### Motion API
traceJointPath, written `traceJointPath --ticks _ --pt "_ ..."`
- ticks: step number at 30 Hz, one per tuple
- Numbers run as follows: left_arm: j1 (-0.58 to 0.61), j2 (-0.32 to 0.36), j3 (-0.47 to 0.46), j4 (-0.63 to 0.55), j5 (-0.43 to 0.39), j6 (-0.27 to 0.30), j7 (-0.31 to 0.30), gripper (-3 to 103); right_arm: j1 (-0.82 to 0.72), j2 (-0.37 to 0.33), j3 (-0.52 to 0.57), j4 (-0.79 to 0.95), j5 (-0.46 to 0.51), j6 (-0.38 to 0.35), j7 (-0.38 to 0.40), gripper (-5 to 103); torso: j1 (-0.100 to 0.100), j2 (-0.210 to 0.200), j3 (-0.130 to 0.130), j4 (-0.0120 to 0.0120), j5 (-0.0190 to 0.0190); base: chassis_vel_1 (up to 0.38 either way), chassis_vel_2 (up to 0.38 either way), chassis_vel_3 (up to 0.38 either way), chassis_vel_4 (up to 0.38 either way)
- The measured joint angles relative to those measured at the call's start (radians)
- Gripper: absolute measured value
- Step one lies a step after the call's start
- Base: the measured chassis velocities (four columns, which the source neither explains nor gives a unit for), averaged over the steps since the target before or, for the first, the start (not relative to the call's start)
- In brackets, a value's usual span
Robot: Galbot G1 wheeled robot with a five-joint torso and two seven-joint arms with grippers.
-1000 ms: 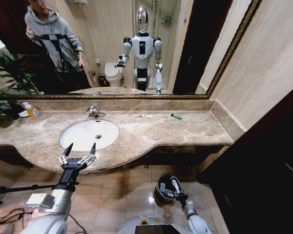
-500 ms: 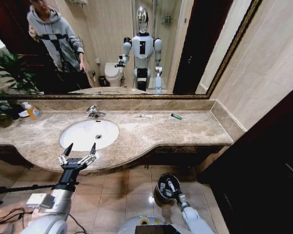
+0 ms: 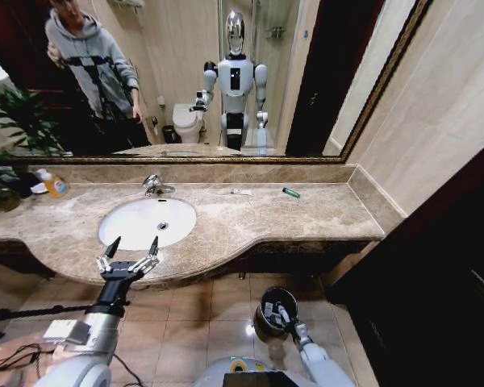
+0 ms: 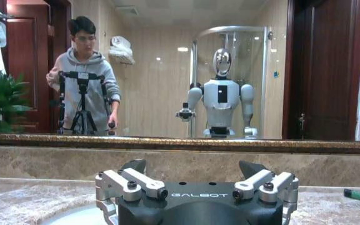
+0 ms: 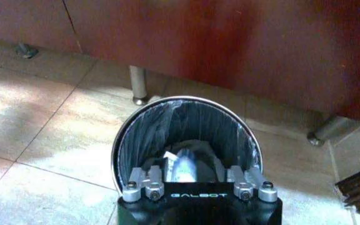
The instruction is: Pick up the trash from the sink and place it in the trash bin.
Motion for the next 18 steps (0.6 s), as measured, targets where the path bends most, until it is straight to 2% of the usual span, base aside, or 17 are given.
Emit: traceJointPath --ticks 1,2,4,5,7,9,10,11,12,15,18 --pt "0.000 0.000 0.000 0.000 0.000 0.000 0.000 100 -0.003 -0.001 0.001 0.006 0.001 0.000 0.000 56 0.000 0.000 0.000 0.0000 -0.0001 0.000 0.000 0.000 0.000" --pt "0.000 0.000 0.000 0.000 0.000 0.000 0.000 100 -0.003 -0.001 0.001 0.006 0.001 0.000 0.000 56 0.000 0.000 0.000 0.0000 -0.0001 0.000 0.000 0.000 0.000" --pt "0.000 0.000 0.000 0.000 0.000 0.000 0.000 100 -0.011 -0.002 0.003 0.015 0.002 0.001 0.000 66 0.000 0.000 0.000 0.0000 0.0000 0.000 0.000 0.000 0.000" --pt "0.000 0.000 0.000 0.000 0.000 0.000 0.000 100 -0.015 -0.002 0.004 0.019 0.003 0.001 0.000 66 0.000 0.000 0.000 0.0000 0.0000 0.000 0.000 0.000 0.000" --pt "0.000 0.000 0.000 0.000 0.000 0.000 0.000 100 -0.023 -0.004 0.005 0.026 0.004 0.003 0.001 78 0.000 0.000 0.000 0.0000 0.0000 0.000 0.000 0.000 0.000" --pt "0.000 0.000 0.000 0.000 0.000 0.000 0.000 100 -0.025 -0.005 0.005 0.029 0.004 0.003 0.001 78 0.000 0.000 0.000 0.0000 -0.0001 0.000 0.000 0.000 0.000" --pt "0.000 0.000 0.000 0.000 0.000 0.000 0.000 100 -0.031 -0.006 0.005 0.036 0.005 0.003 0.002 88 0.000 0.000 0.000 0.0000 0.0000 0.000 0.000 0.000 0.000" --pt "0.000 0.000 0.000 0.000 0.000 0.000 0.000 100 -0.034 -0.007 0.005 0.040 0.005 0.003 0.003 88 0.000 0.000 0.000 0.0000 0.0000 0.000 0.000 0.000 0.000" --pt "0.000 0.000 0.000 0.000 0.000 0.000 0.000 100 -0.039 -0.008 0.006 0.047 0.006 0.003 0.005 93 0.000 0.000 0.000 0.0000 -0.0001 0.000 0.000 0.000 0.000" --pt "0.000 0.000 0.000 0.000 0.000 0.000 0.000 100 -0.048 -0.009 0.007 0.057 0.007 0.004 0.007 99 0.000 0.000 0.000 0.0000 0.0000 0.000 0.000 0.000 0.000" --pt "0.000 0.000 0.000 0.000 0.000 0.000 0.000 100 -0.061 -0.011 0.009 0.077 0.013 0.004 0.011 100 0.000 0.000 0.000 0.0000 0.0000 0.000 0.000 0.000 0.000"
